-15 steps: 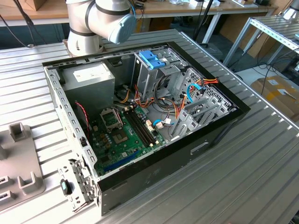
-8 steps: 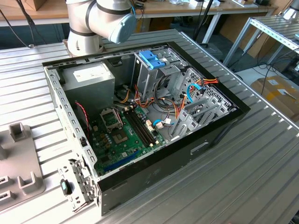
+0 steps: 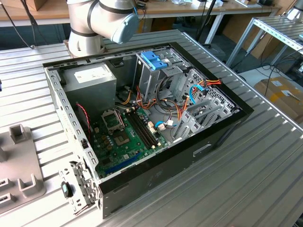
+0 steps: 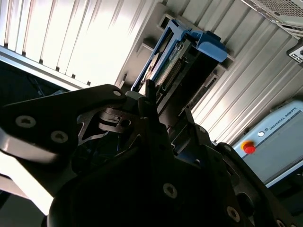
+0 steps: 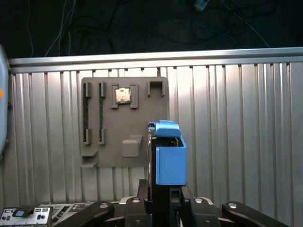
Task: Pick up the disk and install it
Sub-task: 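Pick up the disk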
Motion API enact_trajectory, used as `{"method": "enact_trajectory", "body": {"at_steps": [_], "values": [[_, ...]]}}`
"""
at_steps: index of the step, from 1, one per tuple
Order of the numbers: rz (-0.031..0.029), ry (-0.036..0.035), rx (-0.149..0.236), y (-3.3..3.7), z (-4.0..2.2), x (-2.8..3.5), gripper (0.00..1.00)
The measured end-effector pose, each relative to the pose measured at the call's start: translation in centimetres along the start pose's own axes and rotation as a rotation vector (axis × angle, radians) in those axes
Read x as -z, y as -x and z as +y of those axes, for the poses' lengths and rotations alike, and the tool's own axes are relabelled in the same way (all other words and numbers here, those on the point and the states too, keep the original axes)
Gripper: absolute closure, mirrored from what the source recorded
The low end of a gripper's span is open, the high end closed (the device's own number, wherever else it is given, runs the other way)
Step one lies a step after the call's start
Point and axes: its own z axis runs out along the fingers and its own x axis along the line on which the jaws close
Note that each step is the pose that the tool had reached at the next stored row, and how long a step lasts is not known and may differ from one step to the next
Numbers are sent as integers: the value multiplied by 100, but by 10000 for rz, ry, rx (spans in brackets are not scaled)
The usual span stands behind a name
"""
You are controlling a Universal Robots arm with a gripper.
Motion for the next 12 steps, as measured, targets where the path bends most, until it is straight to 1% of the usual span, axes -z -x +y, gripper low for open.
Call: {"method": "enact_trajectory", "body": {"at_steps": [1, 2, 4, 6, 10, 12], "values": [[0, 0, 0, 1, -21, 0, 65], [1, 1, 0, 2, -58, 0, 65], [1, 1, 0, 4, -99, 0, 65], [0, 0, 0, 7, -169, -1, 65], [1, 0, 0, 10, -236, -1, 65], [1, 1, 0, 12, -283, -1, 65]]}}
